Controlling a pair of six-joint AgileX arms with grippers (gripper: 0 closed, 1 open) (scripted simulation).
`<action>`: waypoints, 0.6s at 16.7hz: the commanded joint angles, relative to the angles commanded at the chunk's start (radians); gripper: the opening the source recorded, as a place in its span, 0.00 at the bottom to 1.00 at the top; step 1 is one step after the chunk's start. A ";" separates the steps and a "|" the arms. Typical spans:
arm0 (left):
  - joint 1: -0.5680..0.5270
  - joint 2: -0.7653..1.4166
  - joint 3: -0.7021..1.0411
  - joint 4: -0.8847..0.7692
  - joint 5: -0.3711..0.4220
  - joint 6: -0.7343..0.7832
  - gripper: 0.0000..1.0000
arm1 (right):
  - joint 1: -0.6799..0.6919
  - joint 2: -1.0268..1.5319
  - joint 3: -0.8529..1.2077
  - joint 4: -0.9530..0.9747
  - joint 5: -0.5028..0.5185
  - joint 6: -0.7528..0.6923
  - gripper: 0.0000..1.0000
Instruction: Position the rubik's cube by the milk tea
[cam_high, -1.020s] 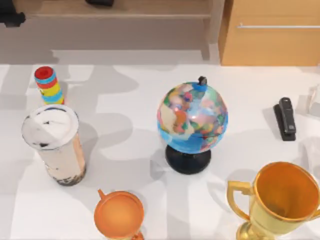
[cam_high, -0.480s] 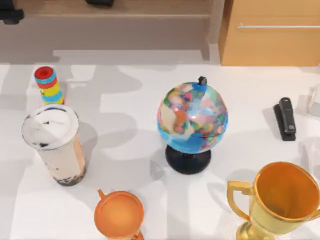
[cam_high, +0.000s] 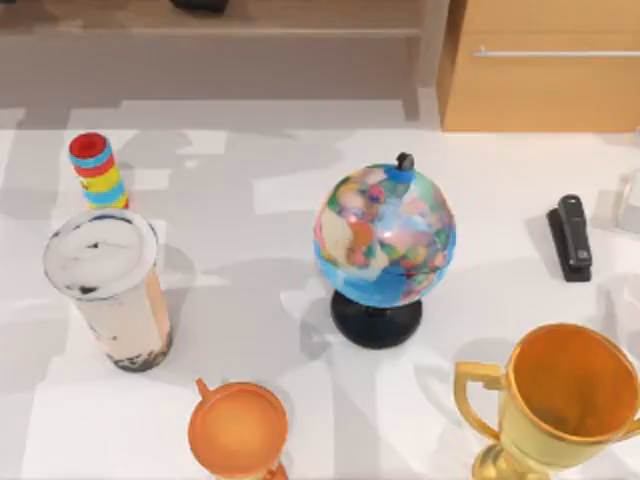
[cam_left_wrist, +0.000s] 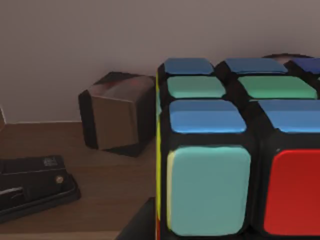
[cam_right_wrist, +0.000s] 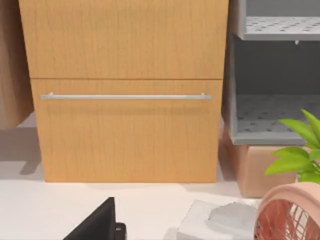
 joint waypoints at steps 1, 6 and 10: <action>0.002 -0.027 0.021 -0.089 -0.002 0.010 0.00 | 0.000 0.000 0.000 0.000 0.000 0.000 1.00; 0.018 -0.158 0.103 -0.616 -0.023 0.059 0.00 | 0.000 0.000 0.000 0.000 0.000 0.000 1.00; 0.028 -0.209 0.098 -0.980 -0.058 0.090 0.00 | 0.000 0.000 0.000 0.000 0.000 0.000 1.00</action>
